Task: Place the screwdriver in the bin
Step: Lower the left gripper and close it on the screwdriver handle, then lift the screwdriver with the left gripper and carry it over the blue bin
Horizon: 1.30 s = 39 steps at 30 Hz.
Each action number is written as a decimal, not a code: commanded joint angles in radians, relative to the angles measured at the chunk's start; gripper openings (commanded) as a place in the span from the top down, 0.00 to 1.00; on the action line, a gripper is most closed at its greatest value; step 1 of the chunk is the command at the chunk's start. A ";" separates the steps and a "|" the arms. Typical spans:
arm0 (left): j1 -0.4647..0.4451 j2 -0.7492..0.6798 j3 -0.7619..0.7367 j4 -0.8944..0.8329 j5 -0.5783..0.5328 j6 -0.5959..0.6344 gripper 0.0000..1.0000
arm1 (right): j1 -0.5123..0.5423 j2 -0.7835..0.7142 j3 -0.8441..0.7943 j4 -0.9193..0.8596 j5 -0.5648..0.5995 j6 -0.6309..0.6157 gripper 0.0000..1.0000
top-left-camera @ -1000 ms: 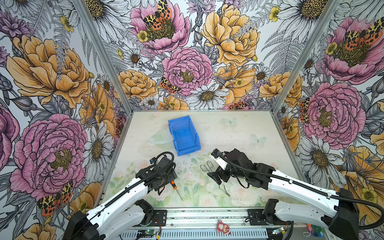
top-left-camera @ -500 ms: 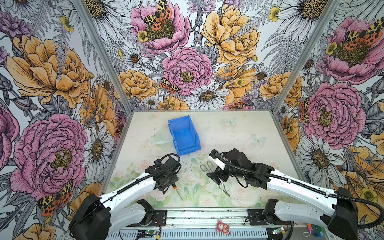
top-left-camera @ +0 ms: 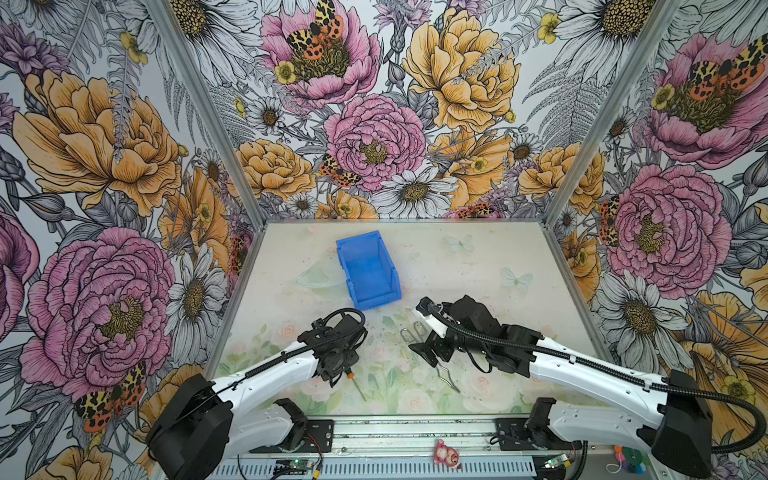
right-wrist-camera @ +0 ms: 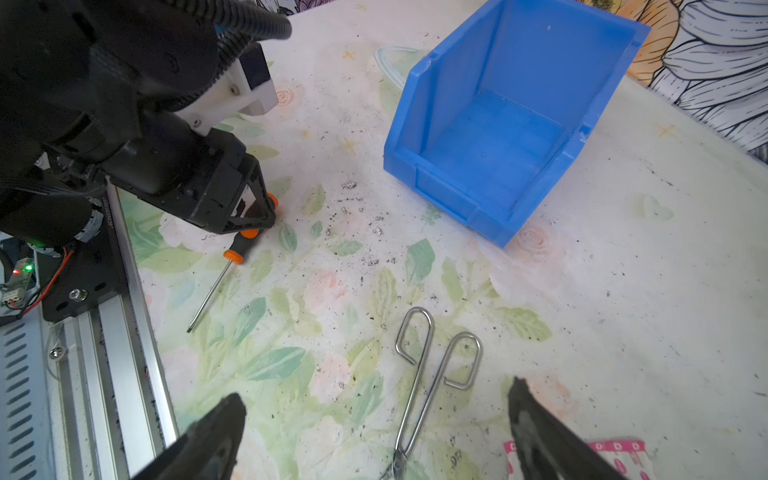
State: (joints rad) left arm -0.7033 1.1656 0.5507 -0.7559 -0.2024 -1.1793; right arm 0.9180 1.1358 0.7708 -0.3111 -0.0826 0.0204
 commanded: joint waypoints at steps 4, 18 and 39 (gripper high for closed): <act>-0.025 0.079 0.012 0.045 -0.014 -0.012 0.63 | -0.002 0.003 0.012 0.033 0.016 -0.020 0.00; -0.052 0.116 0.124 0.052 -0.062 0.036 0.91 | -0.053 -0.039 0.019 0.031 0.023 -0.015 0.00; 0.206 0.584 0.891 0.036 0.027 0.505 0.89 | -0.267 0.005 0.132 -0.060 0.049 0.029 0.01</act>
State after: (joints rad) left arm -0.5106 1.6867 1.3720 -0.7269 -0.2108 -0.7502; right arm 0.6632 1.1294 0.8627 -0.3435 -0.0456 0.0360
